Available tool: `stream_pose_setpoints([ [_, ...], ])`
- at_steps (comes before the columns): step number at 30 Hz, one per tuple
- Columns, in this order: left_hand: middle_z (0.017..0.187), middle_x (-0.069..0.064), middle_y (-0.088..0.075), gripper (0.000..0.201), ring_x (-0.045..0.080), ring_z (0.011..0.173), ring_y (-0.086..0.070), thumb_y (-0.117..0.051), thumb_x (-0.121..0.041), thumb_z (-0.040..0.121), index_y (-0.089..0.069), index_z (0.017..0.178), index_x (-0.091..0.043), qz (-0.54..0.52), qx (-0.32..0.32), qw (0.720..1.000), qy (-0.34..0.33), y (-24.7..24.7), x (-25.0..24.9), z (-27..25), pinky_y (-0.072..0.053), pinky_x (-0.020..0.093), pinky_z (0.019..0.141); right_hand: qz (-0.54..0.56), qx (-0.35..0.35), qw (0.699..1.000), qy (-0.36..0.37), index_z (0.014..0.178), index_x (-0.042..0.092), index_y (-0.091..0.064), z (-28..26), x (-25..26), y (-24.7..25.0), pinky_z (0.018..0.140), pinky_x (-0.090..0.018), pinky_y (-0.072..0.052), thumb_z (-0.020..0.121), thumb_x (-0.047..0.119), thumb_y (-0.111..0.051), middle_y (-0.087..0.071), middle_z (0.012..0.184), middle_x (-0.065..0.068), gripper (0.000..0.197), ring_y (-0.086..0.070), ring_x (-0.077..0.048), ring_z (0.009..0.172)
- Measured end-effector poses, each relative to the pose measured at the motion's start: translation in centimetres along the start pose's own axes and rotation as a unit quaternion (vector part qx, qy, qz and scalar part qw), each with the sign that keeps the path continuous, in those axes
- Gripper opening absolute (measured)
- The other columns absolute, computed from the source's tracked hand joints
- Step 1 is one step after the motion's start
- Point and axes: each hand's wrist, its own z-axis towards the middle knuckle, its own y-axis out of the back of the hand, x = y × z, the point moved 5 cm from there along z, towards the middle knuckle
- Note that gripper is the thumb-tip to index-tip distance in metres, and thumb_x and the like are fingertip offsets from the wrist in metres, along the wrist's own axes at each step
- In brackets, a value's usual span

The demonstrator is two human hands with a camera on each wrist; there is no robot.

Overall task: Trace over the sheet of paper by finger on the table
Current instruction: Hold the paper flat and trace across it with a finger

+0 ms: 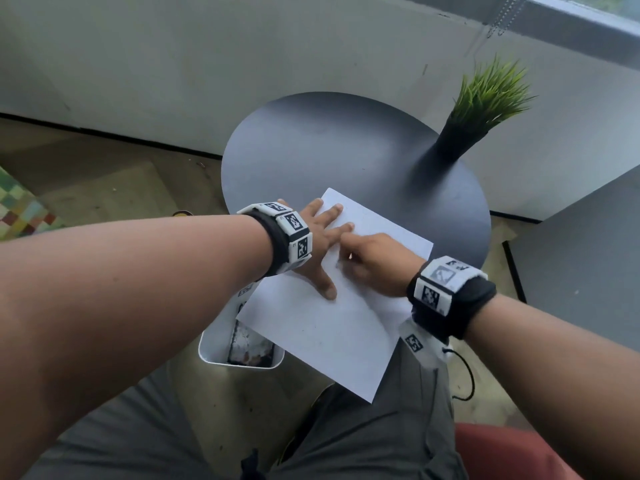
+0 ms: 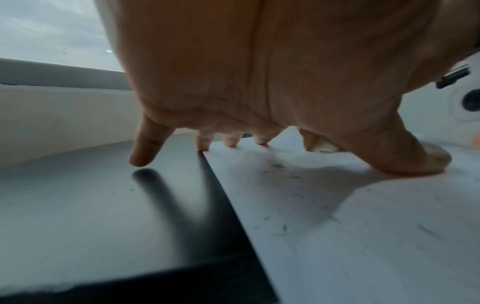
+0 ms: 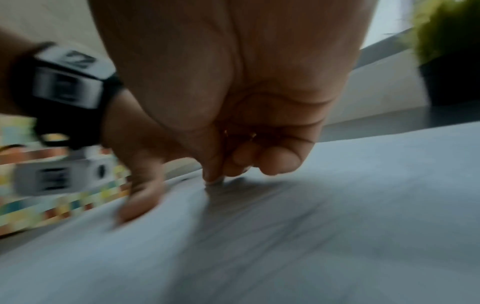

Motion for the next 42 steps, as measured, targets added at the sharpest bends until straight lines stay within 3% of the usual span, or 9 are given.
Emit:
stream_pose_setpoints([
  [4, 0.165, -0.006, 0.027, 0.138, 0.028, 0.153, 0.022, -0.066, -0.090, 0.057, 0.018, 0.155, -0.042, 0.002, 0.015, 1.000, 0.009, 0.2, -0.3, -0.1, -0.010, 0.081, 0.109, 0.014, -0.073, 0.985, -0.158, 0.097, 0.015, -0.048, 0.9, -4.8, 1.9, 0.072, -0.037, -0.047, 0.092, 0.028, -0.049, -0.063, 0.097, -0.013, 0.013, -0.056, -0.033, 0.085],
  [9, 0.166, -0.005, 0.026, 0.139, 0.030, 0.153, 0.020, -0.066, -0.090, 0.056, 0.017, 0.156, -0.041, 0.009, 0.015, 1.000, 0.008, 0.4, -0.3, -0.3, -0.013, 0.082, 0.108, 0.003, 0.010, 1.000, 0.027, 0.099, 0.014, -0.051, -0.6, 1.2, -1.0, 0.072, -0.039, -0.045, 0.094, 0.025, -0.050, -0.064, 0.096, -0.013, 0.012, -0.058, -0.035, 0.087],
  [14, 0.166, -0.004, 0.026, 0.135, 0.029, 0.153, 0.022, -0.066, -0.088, 0.062, 0.018, 0.157, -0.040, 0.016, 0.022, 1.000, 0.013, 0.7, -0.6, -0.7, -0.012, 0.075, 0.111, 0.037, -0.074, 0.979, -0.186, 0.096, 0.018, -0.048, 1.3, -5.1, 1.9, 0.078, -0.040, -0.051, 0.090, 0.031, -0.049, -0.063, 0.099, -0.014, 0.015, -0.059, -0.035, 0.087],
  [20, 0.166, -0.005, 0.026, 0.134, 0.028, 0.153, 0.022, -0.067, -0.087, 0.061, 0.013, 0.158, -0.040, 0.013, 0.019, 1.000, 0.010, 0.7, -0.5, -0.8, -0.014, 0.073, 0.112, 0.012, -0.017, 0.999, -0.043, 0.110, 0.017, -0.051, 0.7, -0.7, -0.4, 0.074, -0.035, -0.044, 0.093, 0.027, -0.049, -0.064, 0.099, -0.007, 0.020, -0.057, -0.030, 0.092],
  [25, 0.166, -0.003, 0.027, 0.134, 0.030, 0.153, 0.022, -0.066, -0.086, 0.064, 0.018, 0.157, -0.040, 0.018, 0.021, 1.000, 0.010, 0.7, -0.7, -0.7, -0.014, 0.071, 0.114, 0.017, -0.069, 0.978, -0.195, 0.095, 0.017, -0.051, 2.0, -5.8, 2.5, 0.078, -0.039, -0.051, 0.091, 0.033, -0.052, -0.063, 0.097, -0.012, 0.017, -0.059, -0.033, 0.088],
  [27, 0.166, -0.003, 0.027, 0.135, 0.030, 0.153, 0.022, -0.067, -0.086, 0.063, 0.018, 0.157, -0.040, 0.016, 0.021, 1.000, 0.010, 0.7, -0.6, -0.6, -0.014, 0.071, 0.114, -0.005, -0.070, 0.984, -0.163, 0.099, 0.016, -0.051, 1.9, -4.5, 2.2, 0.078, -0.039, -0.051, 0.092, 0.031, -0.049, -0.063, 0.099, -0.015, 0.017, -0.059, -0.036, 0.090],
  [31, 0.166, -0.004, 0.027, 0.135, 0.030, 0.153, 0.022, -0.068, -0.086, 0.062, 0.016, 0.157, -0.041, 0.008, 0.017, 1.000, 0.006, 0.6, -0.5, -0.6, -0.013, 0.072, 0.113, -0.022, 0.003, 0.999, 0.026, 0.102, 0.015, -0.053, 0.0, 0.7, -0.1, 0.072, -0.037, -0.045, 0.095, 0.027, -0.049, -0.065, 0.098, -0.011, 0.015, -0.059, -0.034, 0.090],
  [37, 0.166, -0.003, 0.027, 0.138, 0.032, 0.152, 0.023, -0.067, -0.088, 0.060, 0.019, 0.156, -0.040, 0.019, 0.022, 1.000, 0.007, 0.3, -0.5, 0.0, -0.015, 0.069, 0.117, -0.003, -0.060, 0.982, -0.180, 0.094, 0.016, -0.049, 0.4, -6.1, 2.6, 0.071, -0.037, -0.050, 0.091, 0.030, -0.049, -0.063, 0.096, -0.013, 0.015, -0.057, -0.034, 0.083],
  [42, 0.166, -0.002, 0.026, 0.140, 0.035, 0.152, 0.022, -0.067, -0.090, 0.056, 0.018, 0.156, -0.040, 0.011, 0.016, 1.000, -0.002, -0.1, -0.1, 0.6, -0.015, 0.068, 0.118, -0.029, 0.006, 0.999, 0.027, 0.097, 0.015, -0.051, -1.0, 0.5, -0.5, 0.068, -0.034, -0.039, 0.095, 0.025, -0.049, -0.064, 0.096, -0.011, 0.010, -0.057, -0.032, 0.087],
])
